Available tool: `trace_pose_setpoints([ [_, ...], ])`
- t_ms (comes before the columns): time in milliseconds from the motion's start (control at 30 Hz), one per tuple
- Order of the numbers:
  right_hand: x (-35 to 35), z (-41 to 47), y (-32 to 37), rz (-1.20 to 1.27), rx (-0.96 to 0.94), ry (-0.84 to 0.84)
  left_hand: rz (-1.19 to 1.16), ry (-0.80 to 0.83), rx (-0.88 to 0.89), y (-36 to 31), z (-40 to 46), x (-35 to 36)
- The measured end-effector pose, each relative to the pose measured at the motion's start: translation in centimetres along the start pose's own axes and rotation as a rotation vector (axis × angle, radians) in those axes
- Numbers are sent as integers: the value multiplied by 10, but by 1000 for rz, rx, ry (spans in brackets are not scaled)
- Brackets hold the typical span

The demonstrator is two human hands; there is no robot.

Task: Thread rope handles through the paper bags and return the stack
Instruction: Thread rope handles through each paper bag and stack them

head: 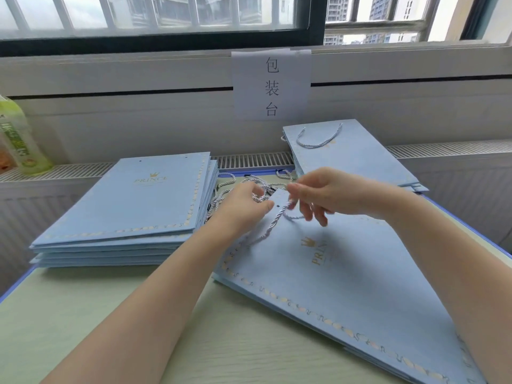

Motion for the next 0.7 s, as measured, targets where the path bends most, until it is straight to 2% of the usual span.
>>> trace_pose_setpoints([
  [67,6,-2,-8,-82,127,131,30,-10,4,0,0,1],
  [100,6,-2,-9,-110,155,123,45,-4,-2,0,0,1],
  [167,1,3,-12,-168,154,-33,41,19,-10,1,0,3],
  [267,-6,12,-21,-275,152,-394,-41,73,-26,0,-1,4],
  [300,-4,14,-24,-296,175,-451,-65,77,-34,0,-1,3],
  [400,14,18,-29,-356,207,-421,-129,57,-56,-2,-1,2],
  [500,22,21,-21,-353,109,-390,-177,62,-102,0,-3,2],
  [633,28,20,-10,-335,-26,-251,-255,117,-216,7,-2,1],
  [700,25,18,-7,-319,-63,-306,-319,125,-250,9,-1,-1],
])
Point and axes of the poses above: each hand's wrist, its own z-axis towards the middle knuckle, its own x-axis out of the palm, y = z × x, the point moved 4 cm from there along z, towards the middle knuckle
